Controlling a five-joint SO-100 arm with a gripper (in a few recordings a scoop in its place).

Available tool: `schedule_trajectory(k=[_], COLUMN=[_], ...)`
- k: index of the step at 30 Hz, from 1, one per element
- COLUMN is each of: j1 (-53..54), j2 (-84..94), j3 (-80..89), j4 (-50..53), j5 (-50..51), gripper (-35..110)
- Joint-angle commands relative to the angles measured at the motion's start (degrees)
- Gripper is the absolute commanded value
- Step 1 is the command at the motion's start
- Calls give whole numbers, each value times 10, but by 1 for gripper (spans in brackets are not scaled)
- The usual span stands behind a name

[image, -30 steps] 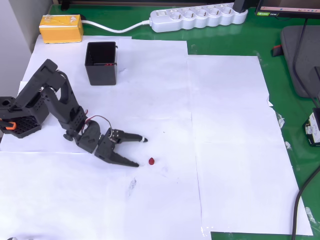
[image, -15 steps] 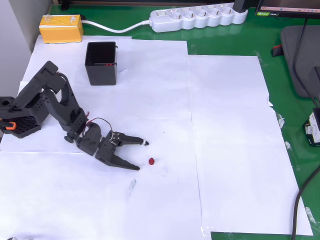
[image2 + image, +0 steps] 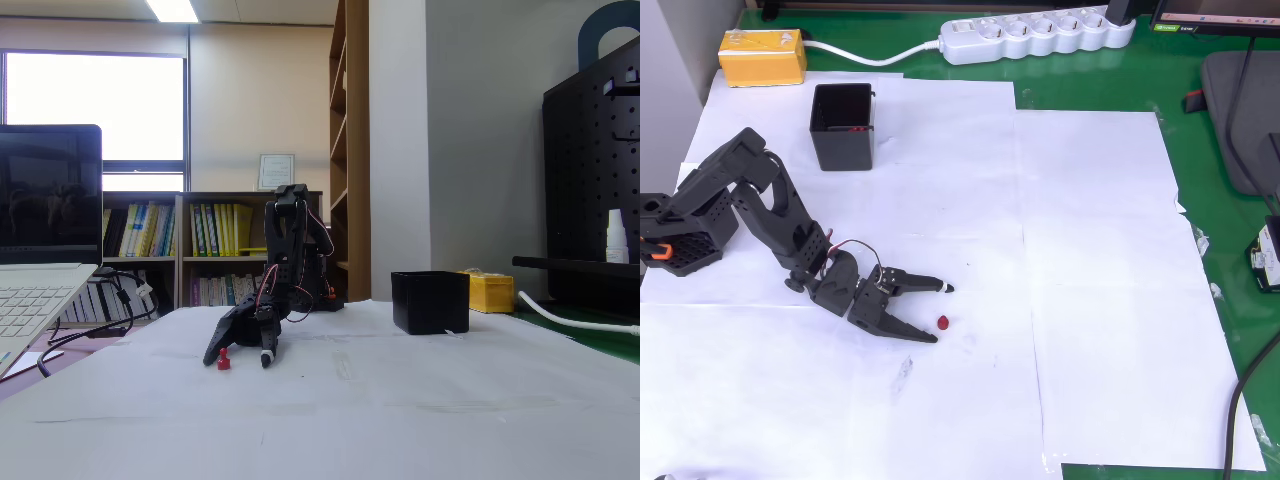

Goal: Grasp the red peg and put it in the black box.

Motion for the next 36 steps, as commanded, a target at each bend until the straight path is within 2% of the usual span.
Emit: schedule_trajectory(k=[1, 32, 36], j1=[-3, -11, -11], j2=[-11, 1, 1], j3=[28, 45, 45], j4=[17, 17, 17], j5=[-4, -5, -5], gripper=[34, 33, 26])
